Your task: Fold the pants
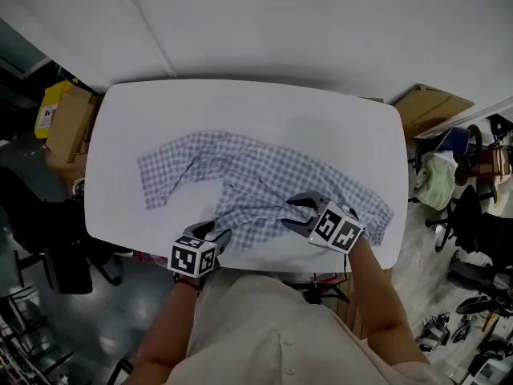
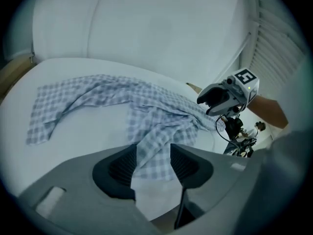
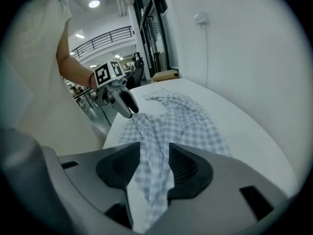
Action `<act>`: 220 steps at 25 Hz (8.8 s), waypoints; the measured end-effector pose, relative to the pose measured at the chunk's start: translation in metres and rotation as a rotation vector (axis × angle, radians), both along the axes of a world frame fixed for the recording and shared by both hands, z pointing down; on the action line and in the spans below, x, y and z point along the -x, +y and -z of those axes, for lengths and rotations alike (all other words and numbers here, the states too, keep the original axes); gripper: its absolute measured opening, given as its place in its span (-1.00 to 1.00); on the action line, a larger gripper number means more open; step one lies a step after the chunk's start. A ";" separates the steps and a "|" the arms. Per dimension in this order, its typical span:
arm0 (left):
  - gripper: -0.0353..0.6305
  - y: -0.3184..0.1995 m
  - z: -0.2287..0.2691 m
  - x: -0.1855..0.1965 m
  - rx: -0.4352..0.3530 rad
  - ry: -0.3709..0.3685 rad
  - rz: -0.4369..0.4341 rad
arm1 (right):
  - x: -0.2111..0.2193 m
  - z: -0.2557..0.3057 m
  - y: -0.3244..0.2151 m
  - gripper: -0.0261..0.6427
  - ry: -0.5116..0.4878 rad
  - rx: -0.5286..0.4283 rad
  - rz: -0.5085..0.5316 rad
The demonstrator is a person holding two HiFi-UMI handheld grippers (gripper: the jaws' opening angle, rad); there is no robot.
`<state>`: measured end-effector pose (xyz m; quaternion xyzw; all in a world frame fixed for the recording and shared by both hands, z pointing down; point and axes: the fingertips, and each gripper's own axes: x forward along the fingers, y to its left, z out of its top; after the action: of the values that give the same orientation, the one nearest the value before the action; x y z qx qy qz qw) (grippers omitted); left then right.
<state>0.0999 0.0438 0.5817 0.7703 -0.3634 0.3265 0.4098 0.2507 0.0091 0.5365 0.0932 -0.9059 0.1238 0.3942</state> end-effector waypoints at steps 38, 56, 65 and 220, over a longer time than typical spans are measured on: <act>-0.29 0.004 -0.019 -0.035 0.067 0.128 -0.149 | 0.122 0.044 -0.058 -0.84 -0.005 0.027 0.001; -0.82 -0.026 0.010 -0.015 0.064 0.104 -0.196 | 0.067 0.083 -0.098 -0.84 -0.131 -0.028 -0.273; -0.82 -0.099 0.110 0.084 -0.183 -0.392 -0.296 | 0.064 0.099 -0.097 -0.83 -0.175 -0.055 -0.271; -0.73 0.025 -0.020 0.308 -0.025 0.194 0.520 | 0.476 -0.075 0.024 -0.79 0.327 -0.083 0.679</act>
<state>-0.2085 0.0692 0.6019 0.6840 -0.5118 0.1305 0.5032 -0.2251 0.0335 0.6111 -0.1779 -0.8146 -0.0674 0.5479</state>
